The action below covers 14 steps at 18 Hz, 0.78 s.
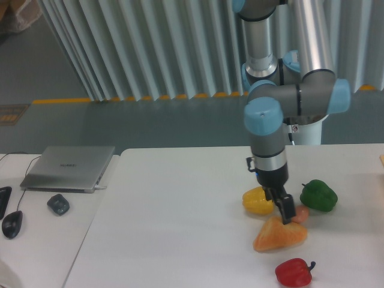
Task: Place the yellow pepper in a basket
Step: 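Move the gripper over the yellow bell pepper and lower it, then close the gripper on the yellow bell pepper's stem end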
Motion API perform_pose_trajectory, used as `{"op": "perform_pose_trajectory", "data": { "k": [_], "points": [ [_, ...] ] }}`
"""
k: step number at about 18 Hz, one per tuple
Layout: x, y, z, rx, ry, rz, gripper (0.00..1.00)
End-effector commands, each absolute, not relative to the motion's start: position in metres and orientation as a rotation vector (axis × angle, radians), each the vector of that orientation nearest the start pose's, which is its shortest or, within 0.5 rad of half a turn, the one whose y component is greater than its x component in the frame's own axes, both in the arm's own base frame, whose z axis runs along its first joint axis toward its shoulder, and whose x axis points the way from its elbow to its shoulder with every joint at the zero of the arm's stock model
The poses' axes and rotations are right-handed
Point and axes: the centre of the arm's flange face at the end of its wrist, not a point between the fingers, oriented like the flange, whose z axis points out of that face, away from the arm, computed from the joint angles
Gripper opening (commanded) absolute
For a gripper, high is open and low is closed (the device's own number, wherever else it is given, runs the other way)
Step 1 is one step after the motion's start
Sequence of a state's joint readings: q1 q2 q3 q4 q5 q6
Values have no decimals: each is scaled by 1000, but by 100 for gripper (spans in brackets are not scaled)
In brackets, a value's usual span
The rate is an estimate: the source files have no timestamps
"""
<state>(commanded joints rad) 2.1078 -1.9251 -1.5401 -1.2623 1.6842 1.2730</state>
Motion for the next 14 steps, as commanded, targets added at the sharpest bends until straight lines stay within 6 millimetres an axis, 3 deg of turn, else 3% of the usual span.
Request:
{"op": "perform_pose_trajectory", "data": {
  "k": [8, 14],
  "points": [
    [-166, 591, 323, -3029, 1341, 47, 100],
    [-161, 588, 310, -3041, 1358, 36, 100]
  ]
}}
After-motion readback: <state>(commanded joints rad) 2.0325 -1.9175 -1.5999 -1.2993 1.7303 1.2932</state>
